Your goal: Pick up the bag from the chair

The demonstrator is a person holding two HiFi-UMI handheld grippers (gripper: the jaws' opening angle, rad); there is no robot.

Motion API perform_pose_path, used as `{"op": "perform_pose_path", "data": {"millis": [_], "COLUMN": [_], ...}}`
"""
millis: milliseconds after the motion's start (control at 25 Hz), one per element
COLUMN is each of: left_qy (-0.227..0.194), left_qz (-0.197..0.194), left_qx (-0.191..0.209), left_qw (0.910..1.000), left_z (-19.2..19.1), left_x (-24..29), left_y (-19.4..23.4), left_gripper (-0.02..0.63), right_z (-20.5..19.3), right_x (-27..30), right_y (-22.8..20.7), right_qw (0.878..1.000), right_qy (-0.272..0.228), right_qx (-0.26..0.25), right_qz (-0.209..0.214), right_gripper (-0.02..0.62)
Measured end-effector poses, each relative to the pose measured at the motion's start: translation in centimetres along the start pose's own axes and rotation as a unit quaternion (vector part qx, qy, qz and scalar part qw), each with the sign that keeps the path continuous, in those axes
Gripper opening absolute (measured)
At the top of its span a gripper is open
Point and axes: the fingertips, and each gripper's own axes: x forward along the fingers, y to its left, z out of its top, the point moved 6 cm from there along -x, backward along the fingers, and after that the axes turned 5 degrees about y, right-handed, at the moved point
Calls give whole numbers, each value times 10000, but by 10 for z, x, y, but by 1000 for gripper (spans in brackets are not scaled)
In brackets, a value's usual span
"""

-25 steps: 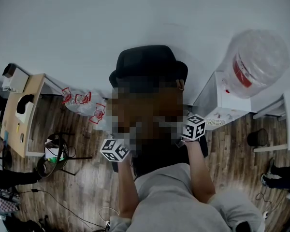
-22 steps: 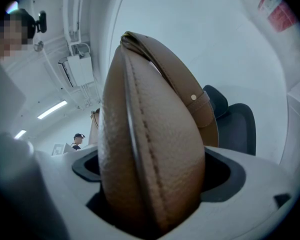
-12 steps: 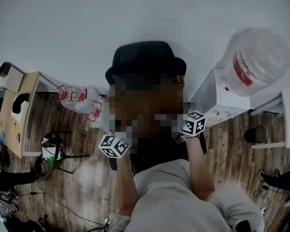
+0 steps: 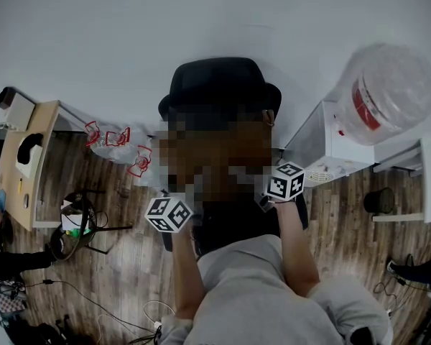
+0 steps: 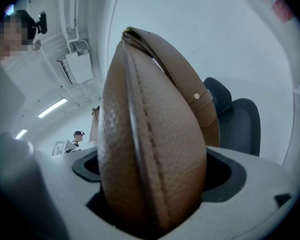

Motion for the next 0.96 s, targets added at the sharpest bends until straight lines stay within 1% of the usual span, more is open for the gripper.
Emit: {"op": "perform_pose_path", "data": {"millis": [240, 960], "left_qy": [-25, -10], "left_qz": [-24, -146], "left_qx": [-41, 28], "left_qw": [10000, 9999], "left_z": [0, 3], "left_x": [1, 5], "left_y": [4, -3], "left_gripper": [399, 399], "right_z": [1, 1], "right_x": [4, -4], "right_y": [1, -1], "right_qw": [9999, 9999], "right_qy": [33, -39], "right_qx": [-159, -62], "right_qz": [-59, -126], "right_gripper": [541, 541]}}
